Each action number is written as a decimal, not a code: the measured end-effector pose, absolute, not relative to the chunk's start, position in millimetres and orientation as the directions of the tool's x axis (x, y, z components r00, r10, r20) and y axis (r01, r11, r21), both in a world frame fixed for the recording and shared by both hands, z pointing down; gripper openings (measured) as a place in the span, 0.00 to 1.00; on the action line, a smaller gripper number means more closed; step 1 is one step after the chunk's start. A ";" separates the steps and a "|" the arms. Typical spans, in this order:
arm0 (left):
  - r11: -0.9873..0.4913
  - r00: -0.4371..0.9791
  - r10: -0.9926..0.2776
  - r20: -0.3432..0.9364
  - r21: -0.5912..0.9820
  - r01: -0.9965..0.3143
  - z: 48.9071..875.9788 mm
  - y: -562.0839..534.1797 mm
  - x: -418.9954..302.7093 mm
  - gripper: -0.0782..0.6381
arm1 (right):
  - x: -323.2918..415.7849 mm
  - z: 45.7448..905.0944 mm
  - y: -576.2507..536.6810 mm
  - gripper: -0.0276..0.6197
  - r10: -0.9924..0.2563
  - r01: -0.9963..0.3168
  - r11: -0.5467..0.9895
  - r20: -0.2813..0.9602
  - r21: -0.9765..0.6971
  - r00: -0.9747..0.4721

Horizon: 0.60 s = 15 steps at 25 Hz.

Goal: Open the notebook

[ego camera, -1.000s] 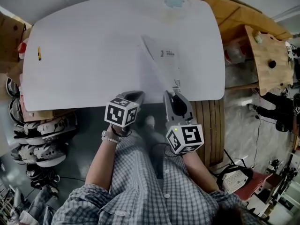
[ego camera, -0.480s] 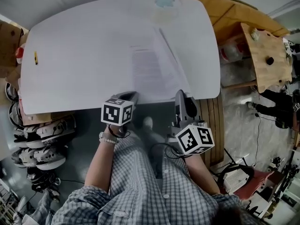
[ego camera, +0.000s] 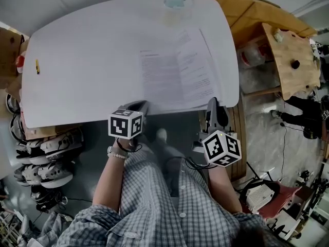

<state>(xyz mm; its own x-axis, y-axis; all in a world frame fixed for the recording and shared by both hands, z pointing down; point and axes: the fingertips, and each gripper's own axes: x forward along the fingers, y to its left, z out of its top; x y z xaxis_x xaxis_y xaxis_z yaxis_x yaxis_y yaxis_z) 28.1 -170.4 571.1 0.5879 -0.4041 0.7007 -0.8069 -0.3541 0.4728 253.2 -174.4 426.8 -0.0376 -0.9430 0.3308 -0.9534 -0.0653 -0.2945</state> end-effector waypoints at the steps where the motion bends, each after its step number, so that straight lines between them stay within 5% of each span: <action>1: -0.352 0.587 -0.406 0.701 0.472 -0.808 571.1 -170.6 27.9 0.12 | 259.8 429.2 -173.7 0.12 -0.941 -0.957 -0.079 0.338 -0.280 -0.021; 15: -0.344 0.578 -0.409 0.706 0.467 -0.815 571.1 -173.4 26.9 0.12 | 316.4 500.9 -179.2 0.12 -0.860 -0.950 -0.227 0.502 -0.213 0.093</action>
